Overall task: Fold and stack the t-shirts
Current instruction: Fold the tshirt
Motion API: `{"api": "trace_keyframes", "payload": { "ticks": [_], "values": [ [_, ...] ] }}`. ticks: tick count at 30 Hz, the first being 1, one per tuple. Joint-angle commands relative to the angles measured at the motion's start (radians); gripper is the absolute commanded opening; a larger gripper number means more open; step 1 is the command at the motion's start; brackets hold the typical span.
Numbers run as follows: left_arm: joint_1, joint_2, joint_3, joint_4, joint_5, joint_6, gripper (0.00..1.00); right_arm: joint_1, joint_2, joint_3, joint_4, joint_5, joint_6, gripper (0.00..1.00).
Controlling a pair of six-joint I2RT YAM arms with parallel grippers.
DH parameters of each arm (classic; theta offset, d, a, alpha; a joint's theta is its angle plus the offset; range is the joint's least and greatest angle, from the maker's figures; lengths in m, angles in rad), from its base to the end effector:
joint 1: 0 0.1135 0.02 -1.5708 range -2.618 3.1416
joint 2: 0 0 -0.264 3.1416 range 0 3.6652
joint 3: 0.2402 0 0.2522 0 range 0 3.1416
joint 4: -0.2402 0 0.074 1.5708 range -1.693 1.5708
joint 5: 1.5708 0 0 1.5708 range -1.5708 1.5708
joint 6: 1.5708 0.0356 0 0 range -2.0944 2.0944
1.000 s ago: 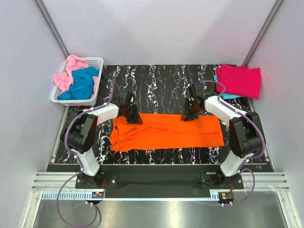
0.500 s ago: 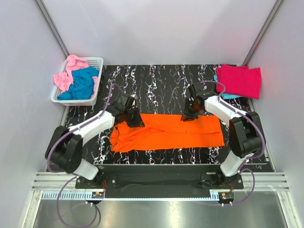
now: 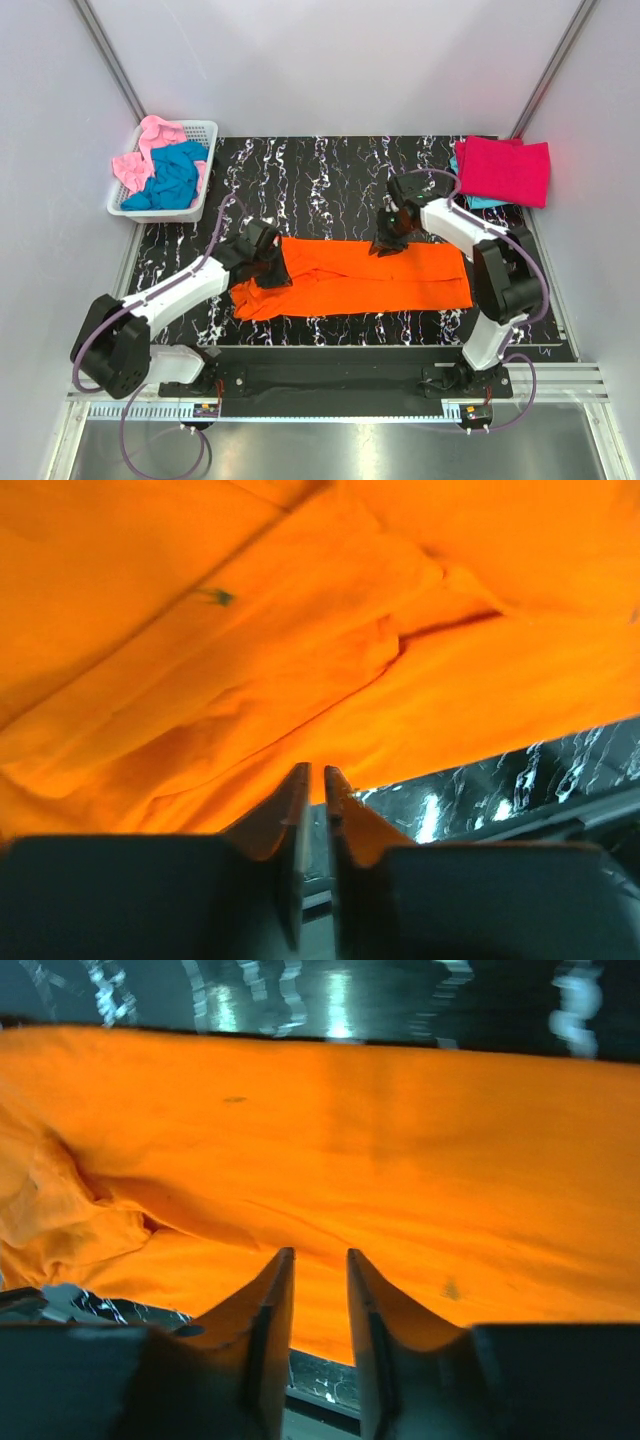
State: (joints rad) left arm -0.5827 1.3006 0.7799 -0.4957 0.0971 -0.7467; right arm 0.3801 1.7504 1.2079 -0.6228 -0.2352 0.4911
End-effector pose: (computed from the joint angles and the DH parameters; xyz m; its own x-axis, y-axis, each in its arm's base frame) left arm 0.2064 -0.1402 0.2051 -0.9220 -0.2020 -0.3304 -0.0489 0.9071 -0.4181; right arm 0.3227 0.1378 0.1984 -0.9629 0.1092 -0.2469 0.0090 0.9270 0.3749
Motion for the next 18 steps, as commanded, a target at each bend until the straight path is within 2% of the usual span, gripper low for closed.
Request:
{"api": "trace_keyframes", "payload": {
  "ticks": [1, 2, 3, 6, 7, 12, 18],
  "values": [
    [0.01, -0.057, 0.021, -0.009, -0.123, -0.039, 0.25, 0.08, 0.066, 0.117, -0.002, -0.046, -0.078, 0.38],
    [0.02, -0.055, 0.027, -0.006, -0.119, -0.04, 0.32, 0.106, 0.076, 0.13, 0.0, -0.038, -0.094, 0.44],
    [0.029, -0.052, 0.028, -0.01, -0.112, -0.043, 0.38, 0.121, 0.087, 0.143, 0.005, -0.029, -0.1, 0.46],
    [0.075, -0.035, 0.033, -0.007, -0.103, -0.039, 0.41, 0.146, 0.129, 0.185, 0.049, -0.022, -0.123, 0.54],
    [0.105, -0.029, 0.035, -0.001, -0.058, -0.037, 0.43, 0.148, 0.161, 0.217, 0.057, -0.038, -0.128, 0.55],
    [0.216, 0.031, 0.016, 0.087, 0.09, -0.029, 0.44, 0.166, 0.28, 0.35, 0.071, -0.125, -0.164, 0.49],
    [0.325, 0.089, -0.011, 0.179, 0.234, -0.042, 0.44, 0.209, 0.388, 0.459, 0.072, -0.223, -0.23, 0.48]
  ]
}}
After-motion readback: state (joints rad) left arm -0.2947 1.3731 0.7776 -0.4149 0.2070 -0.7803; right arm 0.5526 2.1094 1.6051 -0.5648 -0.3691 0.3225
